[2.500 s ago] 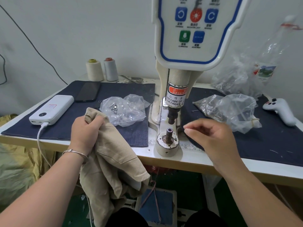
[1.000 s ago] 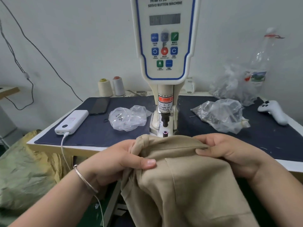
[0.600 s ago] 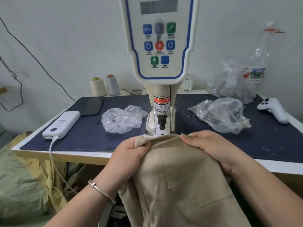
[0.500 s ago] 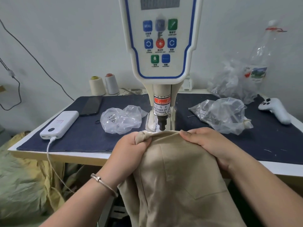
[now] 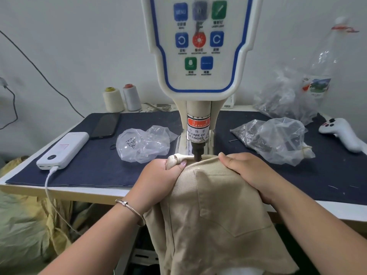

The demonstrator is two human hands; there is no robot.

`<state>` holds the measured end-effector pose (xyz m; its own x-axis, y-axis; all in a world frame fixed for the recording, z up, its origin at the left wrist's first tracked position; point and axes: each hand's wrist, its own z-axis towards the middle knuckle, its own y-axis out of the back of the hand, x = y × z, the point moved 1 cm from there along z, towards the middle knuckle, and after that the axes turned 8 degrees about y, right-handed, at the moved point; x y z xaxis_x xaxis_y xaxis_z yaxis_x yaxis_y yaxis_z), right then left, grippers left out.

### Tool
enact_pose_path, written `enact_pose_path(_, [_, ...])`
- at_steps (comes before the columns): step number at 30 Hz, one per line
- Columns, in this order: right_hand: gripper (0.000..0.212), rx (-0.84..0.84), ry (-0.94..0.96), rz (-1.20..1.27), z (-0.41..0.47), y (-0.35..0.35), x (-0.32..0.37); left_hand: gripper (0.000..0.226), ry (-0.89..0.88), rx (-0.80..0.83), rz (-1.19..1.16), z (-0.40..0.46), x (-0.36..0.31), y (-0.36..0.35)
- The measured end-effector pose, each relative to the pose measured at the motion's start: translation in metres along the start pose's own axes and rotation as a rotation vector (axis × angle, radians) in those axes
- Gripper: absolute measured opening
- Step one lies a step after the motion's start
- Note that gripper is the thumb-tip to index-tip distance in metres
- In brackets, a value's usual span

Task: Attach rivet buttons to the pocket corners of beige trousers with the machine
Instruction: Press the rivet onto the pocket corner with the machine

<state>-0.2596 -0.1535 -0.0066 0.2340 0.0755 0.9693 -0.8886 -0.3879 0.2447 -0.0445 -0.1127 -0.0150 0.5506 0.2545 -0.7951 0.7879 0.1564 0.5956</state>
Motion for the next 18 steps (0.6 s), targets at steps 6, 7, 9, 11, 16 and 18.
enact_pose_path(6, [0.061,-0.012,0.019,0.03,0.005,0.004,-0.013,0.052,-0.061,0.033,-0.027,0.011,0.003,-0.003])
enact_pose_path(7, [0.059,-0.015,0.016,0.042,0.006,0.004,-0.015,0.053,-0.059,0.053,-0.032,0.013,0.004,-0.003])
enact_pose_path(9, [0.055,-0.011,0.001,0.069,0.008,0.006,-0.017,0.05,-0.059,0.149,-0.078,0.016,0.006,-0.001])
enact_pose_path(11, [0.049,0.0,-0.022,0.096,0.009,0.008,-0.018,0.034,-0.047,0.303,-0.149,0.018,0.008,0.005])
enact_pose_path(16, [0.044,0.039,-0.043,0.229,0.013,0.012,-0.02,0.024,0.021,0.622,-0.387,0.018,0.016,0.016])
enact_pose_path(18, [0.049,0.065,-0.033,0.26,0.014,0.013,-0.019,0.026,0.038,0.647,-0.48,0.019,0.017,0.017])
